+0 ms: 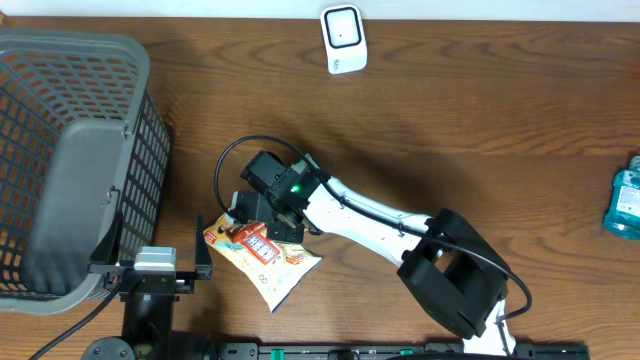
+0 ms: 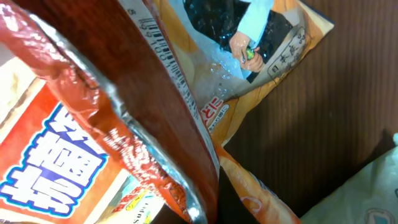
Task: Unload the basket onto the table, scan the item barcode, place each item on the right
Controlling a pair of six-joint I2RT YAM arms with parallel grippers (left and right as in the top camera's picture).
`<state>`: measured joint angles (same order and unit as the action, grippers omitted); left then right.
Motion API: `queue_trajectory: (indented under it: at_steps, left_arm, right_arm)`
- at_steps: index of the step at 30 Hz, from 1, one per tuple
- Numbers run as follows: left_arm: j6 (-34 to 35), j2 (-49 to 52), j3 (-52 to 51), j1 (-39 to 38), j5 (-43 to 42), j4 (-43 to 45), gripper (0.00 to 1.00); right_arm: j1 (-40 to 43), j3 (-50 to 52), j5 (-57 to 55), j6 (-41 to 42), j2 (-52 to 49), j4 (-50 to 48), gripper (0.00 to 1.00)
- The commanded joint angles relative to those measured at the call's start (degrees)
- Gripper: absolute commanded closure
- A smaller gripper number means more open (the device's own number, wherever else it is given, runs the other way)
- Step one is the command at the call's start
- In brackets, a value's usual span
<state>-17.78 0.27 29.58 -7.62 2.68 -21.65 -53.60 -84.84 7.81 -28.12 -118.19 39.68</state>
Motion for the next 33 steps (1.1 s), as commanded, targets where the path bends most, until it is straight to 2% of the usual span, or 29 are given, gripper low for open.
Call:
queue_trajectory:
  at_steps: [1,4,10,13,17,23,26,28,30,32,33]
  left_arm:
    - [0.9,-0.1,0.3,-0.2,-0.5,0.3,0.0]
    - [0.9,-0.1,0.3,-0.2,-0.5,0.3,0.0]
    - [0.9,-0.1,0.3,-0.2,-0.5,0.3,0.0]
    - [0.9,-0.1,0.3,-0.2,-0.5,0.3,0.0]
    - [0.9,-0.1,0.3,-0.2,-0.5,0.3,0.0]
    - [0.9,-0.1,0.3,-0.2,-0.5,0.3,0.0]
    - [0.9,-0.1,0.3,-0.2,-0.5,0.3,0.0]
    - [1.0,-0.1,0.3,-0.2,-0.5,0.3,0.0]
    - [0.9,-0.1,0.3,-0.2,-0.5,0.3,0.0]
    - [1.0,-0.1,0.3,-0.2,-0.5,0.3,0.0]
    - [1.0,-0.1,0.3,-0.2,-0.5,0.3,0.0]
  right_arm:
    - [0.2,-3.4,0.3,7.8,0.2,2.3,0.99]
    - [1.4,-7.1,2.4,11.8,2.0,7.2,0.99]
    - [7.1,-14.7,21.4,13.7,8.5,17.6,0.99]
    - [11.1,-15.0,30.9,17.8,10.7,19.6,0.99]
    - [16.6,-14.9,44.0,18.0,11.1,25.2,0.99]
    - [20.5,-14.3,44.0,18.7,11.1,34.7,0.99]
    - [20.5,-14.1,39.2,18.8,11.1,35.1,0.98]
    - [20.2,-13.8,30.7,21.1,11.1,35.0,0.98]
    - [19.8,-13.1,16.5,28.4,11.1,33.9,0.99]
    - [19.3,-11.5,-1.0,39.6,11.0,31.7,0.98]
    - [19.0,-10.0,-12.5,48.2,11.0,30.4,0.98]
